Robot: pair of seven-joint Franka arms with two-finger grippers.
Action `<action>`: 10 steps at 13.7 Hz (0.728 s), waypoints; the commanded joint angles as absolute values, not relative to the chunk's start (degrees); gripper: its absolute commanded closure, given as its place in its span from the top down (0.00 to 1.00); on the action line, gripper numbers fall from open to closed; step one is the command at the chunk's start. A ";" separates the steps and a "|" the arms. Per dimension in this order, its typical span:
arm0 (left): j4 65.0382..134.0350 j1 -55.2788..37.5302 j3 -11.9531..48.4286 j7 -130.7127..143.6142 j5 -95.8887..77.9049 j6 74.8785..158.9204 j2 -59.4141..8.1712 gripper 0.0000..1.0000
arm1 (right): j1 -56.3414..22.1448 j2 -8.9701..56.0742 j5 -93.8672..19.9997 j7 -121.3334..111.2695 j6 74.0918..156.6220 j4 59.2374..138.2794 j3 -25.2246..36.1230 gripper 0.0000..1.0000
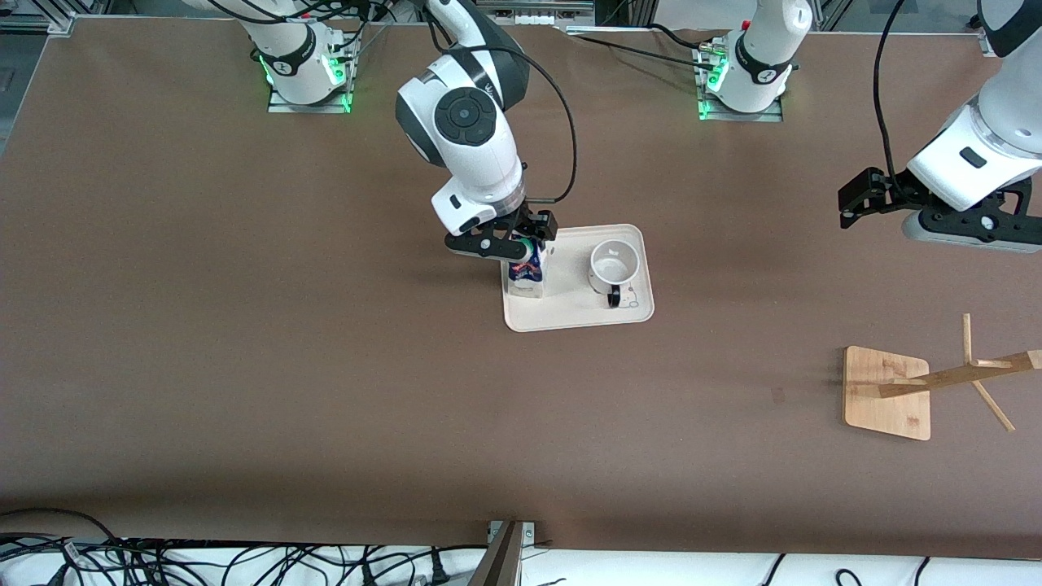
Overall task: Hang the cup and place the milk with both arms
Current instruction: 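Lower the right gripper and grasp the blue milk carton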
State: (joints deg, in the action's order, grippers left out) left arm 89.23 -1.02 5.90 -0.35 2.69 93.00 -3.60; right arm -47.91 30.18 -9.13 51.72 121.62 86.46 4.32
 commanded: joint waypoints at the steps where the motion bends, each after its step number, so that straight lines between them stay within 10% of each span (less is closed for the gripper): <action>1: 86.92 -1.41 5.89 -1.14 4.04 91.41 -4.66 1.00 | -49.57 32.08 -8.26 53.61 122.43 85.25 5.01 1.00; 10: 86.92 -1.41 5.89 -1.14 4.04 91.41 -4.66 1.00 | -51.24 32.69 -5.19 54.14 122.17 85.52 5.01 1.00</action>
State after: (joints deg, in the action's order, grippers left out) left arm 89.23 -1.02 5.91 -0.35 2.69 93.00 -3.60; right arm -50.47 32.17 -6.11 52.93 122.49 86.41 4.33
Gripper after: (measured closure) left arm 0.000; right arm 0.000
